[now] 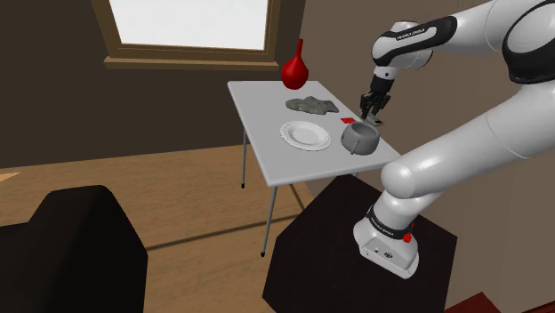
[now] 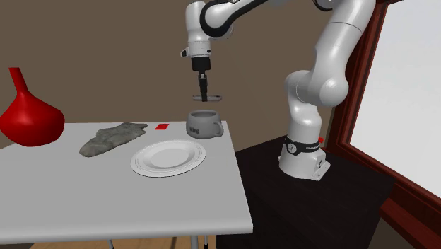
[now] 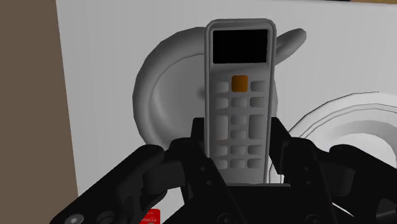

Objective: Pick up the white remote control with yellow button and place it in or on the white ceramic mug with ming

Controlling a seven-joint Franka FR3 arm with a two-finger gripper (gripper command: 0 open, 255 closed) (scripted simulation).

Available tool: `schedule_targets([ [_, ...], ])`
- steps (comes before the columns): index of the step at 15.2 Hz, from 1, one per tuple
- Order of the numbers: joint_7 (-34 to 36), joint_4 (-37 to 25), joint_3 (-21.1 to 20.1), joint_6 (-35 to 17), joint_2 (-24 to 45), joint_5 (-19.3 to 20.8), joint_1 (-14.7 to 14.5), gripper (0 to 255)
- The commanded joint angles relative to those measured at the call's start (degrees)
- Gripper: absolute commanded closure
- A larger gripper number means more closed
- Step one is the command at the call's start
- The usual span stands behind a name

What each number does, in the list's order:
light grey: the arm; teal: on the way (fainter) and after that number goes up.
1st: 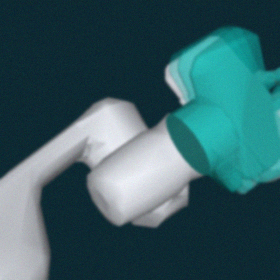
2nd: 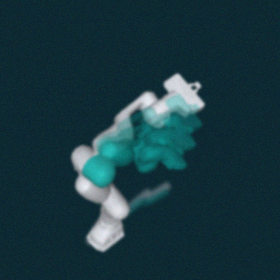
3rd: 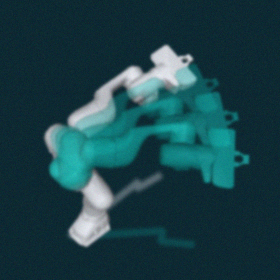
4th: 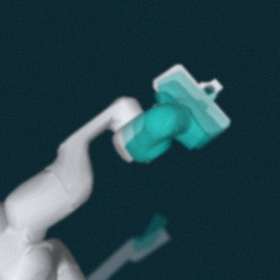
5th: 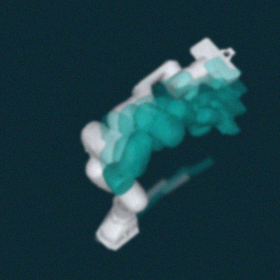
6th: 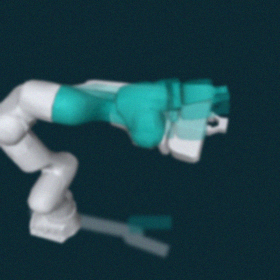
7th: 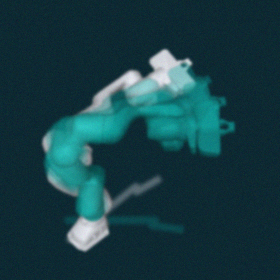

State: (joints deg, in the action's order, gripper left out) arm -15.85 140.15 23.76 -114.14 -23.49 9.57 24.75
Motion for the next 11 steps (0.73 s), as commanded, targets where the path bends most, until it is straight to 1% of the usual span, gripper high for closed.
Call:
schedule_targets([
  [1,-0.2,0.8,0.3,-1.6,0.7,0.0,0.0,255],
  [11,-1.0,5.5,1.9,-10.5,5.0,-0.4,-0.3,255],
])
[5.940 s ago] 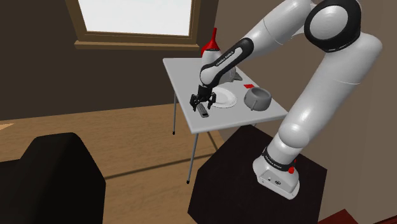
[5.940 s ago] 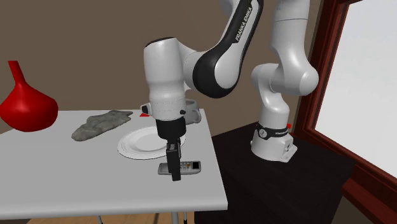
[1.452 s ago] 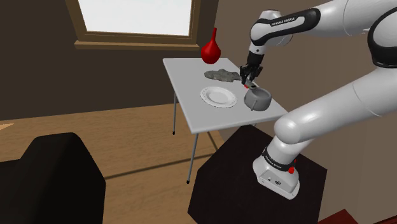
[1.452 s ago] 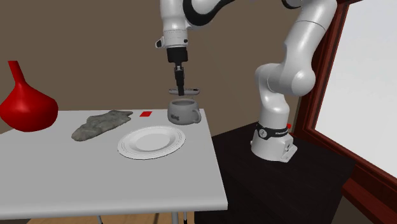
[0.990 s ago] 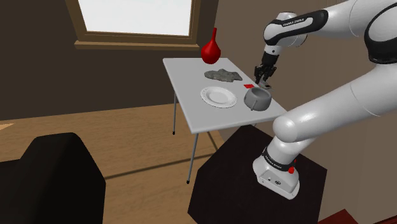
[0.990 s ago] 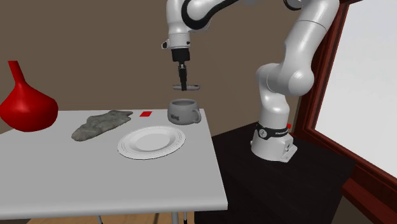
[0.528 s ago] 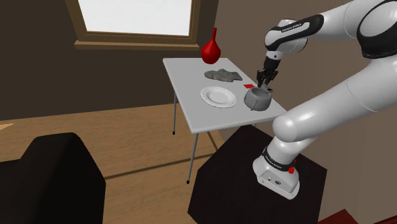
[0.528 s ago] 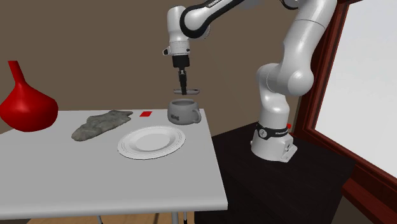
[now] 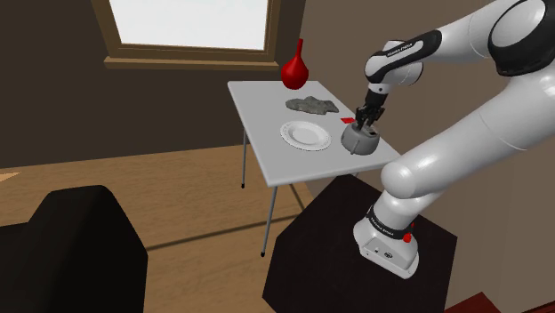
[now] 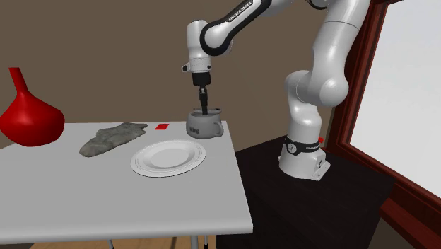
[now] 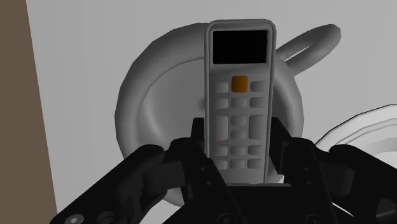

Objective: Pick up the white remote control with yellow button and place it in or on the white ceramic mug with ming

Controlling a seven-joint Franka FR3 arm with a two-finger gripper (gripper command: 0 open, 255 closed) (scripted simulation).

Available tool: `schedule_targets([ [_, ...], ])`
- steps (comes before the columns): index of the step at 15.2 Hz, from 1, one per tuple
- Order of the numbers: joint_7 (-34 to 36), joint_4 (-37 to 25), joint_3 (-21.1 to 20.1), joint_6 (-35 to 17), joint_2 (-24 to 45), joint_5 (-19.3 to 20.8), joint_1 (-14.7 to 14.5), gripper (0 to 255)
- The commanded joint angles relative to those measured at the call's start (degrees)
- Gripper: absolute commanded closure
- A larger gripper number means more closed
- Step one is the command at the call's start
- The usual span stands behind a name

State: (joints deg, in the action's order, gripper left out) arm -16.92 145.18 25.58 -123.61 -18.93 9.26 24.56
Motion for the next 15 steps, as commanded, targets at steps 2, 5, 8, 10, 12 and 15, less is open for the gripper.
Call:
schedule_targets([
  [2,0.0,0.5,0.1,-1.0,0.5,-0.1,-0.1,255],
  [5,0.0,0.5,0.1,-1.0,0.5,-0.1,-0.1,255],
  [8,0.0,0.5,0.1,-1.0,0.5,-0.1,-0.1,255],
  [10,0.0,0.5,0.1,-1.0,0.4,-0.1,-0.1,0],
  [12,0.0,0.5,0.1,-1.0,0.4,-0.1,-0.1,0],
  [15,0.2,-0.7,-0.3,1.2,-0.6,0.0,0.0,0],
])
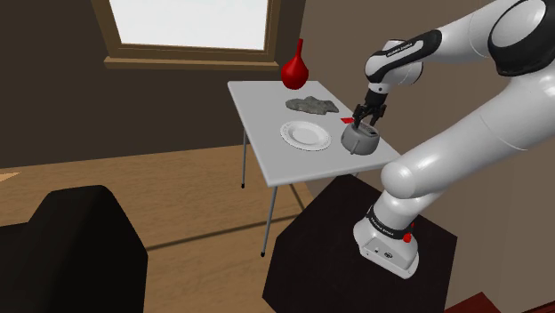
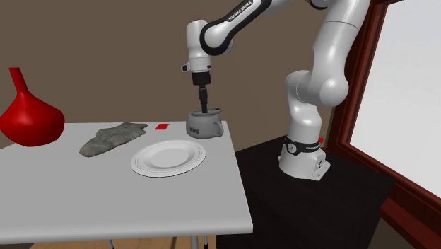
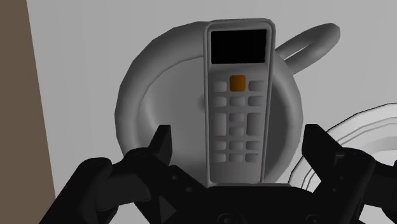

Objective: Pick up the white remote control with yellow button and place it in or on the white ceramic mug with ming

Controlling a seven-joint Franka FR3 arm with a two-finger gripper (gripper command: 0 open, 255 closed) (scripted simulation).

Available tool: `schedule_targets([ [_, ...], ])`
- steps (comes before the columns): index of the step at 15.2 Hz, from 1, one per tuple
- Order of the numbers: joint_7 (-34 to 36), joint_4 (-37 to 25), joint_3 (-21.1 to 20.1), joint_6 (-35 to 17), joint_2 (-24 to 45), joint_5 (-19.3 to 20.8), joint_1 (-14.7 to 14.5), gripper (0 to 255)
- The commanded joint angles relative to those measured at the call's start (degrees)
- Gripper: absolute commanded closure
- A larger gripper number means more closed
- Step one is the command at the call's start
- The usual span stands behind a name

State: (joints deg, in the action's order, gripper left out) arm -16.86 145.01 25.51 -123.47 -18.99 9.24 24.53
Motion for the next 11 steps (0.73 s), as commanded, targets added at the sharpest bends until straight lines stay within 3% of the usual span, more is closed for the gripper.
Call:
schedule_targets([
  [1,0.3,-1.8,-0.6,3.3,-1.5,0.1,0.0,0],
  [3,0.5,-4.3,-1.1,7.1,-2.9,0.1,0.1,0],
  [11,0.5,-4.3,-1.1,7.1,-2.9,0.1,0.1,0],
])
